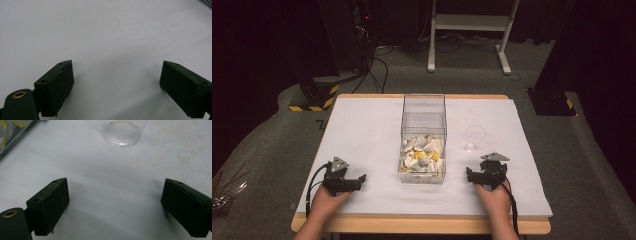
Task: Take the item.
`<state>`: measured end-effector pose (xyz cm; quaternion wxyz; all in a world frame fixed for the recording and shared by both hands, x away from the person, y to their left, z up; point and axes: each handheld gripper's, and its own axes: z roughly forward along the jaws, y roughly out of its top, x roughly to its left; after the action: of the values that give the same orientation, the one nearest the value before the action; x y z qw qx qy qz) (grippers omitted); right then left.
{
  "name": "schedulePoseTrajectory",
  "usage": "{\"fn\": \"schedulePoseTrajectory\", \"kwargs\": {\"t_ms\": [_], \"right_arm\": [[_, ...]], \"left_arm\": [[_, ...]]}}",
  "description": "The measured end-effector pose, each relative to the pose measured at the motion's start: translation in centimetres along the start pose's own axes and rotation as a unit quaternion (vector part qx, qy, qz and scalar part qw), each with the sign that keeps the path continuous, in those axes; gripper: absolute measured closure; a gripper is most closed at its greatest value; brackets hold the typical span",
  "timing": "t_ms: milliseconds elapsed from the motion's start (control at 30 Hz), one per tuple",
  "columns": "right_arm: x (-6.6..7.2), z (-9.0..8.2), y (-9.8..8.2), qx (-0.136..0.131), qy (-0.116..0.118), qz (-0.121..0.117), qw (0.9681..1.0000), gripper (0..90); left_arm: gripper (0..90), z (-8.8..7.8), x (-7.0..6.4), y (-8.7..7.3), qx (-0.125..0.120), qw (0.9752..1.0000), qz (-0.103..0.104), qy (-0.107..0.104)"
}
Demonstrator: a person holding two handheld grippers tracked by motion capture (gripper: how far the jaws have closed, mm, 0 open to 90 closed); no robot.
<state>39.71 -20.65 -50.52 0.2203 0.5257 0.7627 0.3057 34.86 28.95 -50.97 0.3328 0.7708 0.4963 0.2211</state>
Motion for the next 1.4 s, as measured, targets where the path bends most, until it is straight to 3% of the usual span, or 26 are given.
{"fn": "schedulePoseTrajectory", "kwargs": {"t_ms": [700, 1133, 1400], "right_arm": [[-0.1, -0.4, 0.0, -0.006, -0.008, -0.003, 0.9999, 9.8], [0.6, -2.3, 0.6, -0.047, 0.014, -0.013, 0.9987, 12.2], [1.4, -2.8, 1.0, -0.058, 0.031, -0.024, 0.9975, 13.3]], "left_arm": [[12.2, 0.0, 0.0, 0.0, 0.000, 1.0000, 0.000, 0.000], [12.2, 0.0, 0.0, 0.0, 0.001, 1.0000, -0.002, -0.001], [12.2, 0.0, 0.0, 0.0, 0.001, 1.0000, -0.003, -0.001]]}}
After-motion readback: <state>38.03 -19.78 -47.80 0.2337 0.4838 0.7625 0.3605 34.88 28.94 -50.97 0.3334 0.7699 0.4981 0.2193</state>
